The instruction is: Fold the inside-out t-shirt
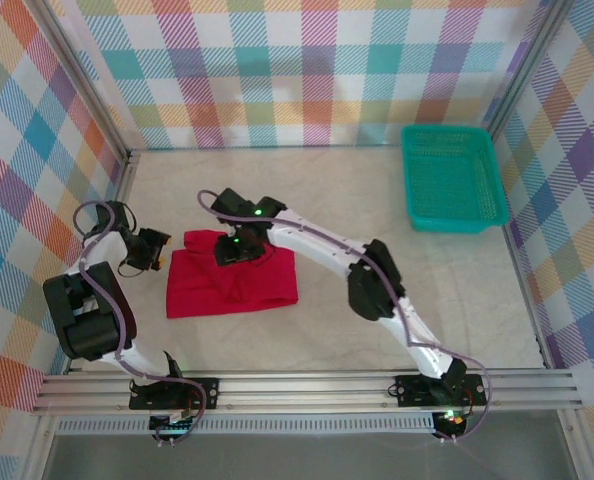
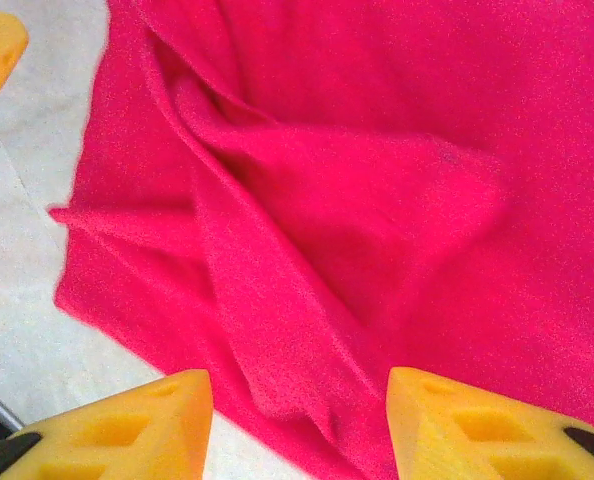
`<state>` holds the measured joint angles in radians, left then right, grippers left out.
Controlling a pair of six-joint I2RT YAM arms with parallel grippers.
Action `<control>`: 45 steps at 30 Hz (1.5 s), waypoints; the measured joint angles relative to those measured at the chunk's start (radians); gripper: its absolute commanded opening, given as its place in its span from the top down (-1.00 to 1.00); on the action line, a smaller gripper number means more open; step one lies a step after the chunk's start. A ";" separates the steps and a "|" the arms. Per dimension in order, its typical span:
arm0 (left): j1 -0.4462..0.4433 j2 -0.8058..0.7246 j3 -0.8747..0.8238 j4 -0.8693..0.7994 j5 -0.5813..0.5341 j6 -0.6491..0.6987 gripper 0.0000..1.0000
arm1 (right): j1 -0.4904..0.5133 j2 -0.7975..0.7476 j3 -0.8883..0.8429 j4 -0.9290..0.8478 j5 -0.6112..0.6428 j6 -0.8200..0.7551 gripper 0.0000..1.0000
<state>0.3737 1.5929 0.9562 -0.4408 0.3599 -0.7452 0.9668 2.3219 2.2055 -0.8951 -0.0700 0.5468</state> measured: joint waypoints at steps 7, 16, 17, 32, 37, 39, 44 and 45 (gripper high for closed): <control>-0.044 0.095 -0.054 0.072 0.013 -0.020 0.14 | -0.152 -0.179 -0.332 0.216 -0.045 0.038 0.66; -0.291 0.249 0.115 0.156 0.016 -0.052 0.19 | -0.233 -0.227 -0.728 0.427 -0.062 0.135 0.77; -0.314 0.272 0.148 0.155 0.014 -0.051 0.18 | -0.240 -0.260 -0.779 0.430 -0.048 0.143 0.76; -0.467 0.229 0.422 -0.201 -0.055 0.217 -0.28 | -0.253 -0.622 -1.063 0.407 0.093 0.169 0.50; -0.673 0.245 0.464 -0.289 -0.077 0.261 -0.36 | -0.253 -0.623 -1.057 0.414 0.101 0.172 0.50; -0.747 0.280 0.512 -0.336 -0.113 0.277 -0.37 | -0.253 -0.623 -1.059 0.422 0.100 0.175 0.50; -0.826 0.381 0.620 -0.438 -0.231 0.318 0.03 | -0.253 -0.620 -1.101 0.483 0.082 0.193 0.50; -0.831 0.397 0.626 -0.454 -0.253 0.329 0.24 | -0.253 -0.612 -1.108 0.494 0.079 0.199 0.51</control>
<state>-0.4576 1.9900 1.5826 -0.8951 0.1070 -0.4160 0.7136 1.7096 1.0973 -0.4007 0.0090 0.7456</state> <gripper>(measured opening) 0.531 0.249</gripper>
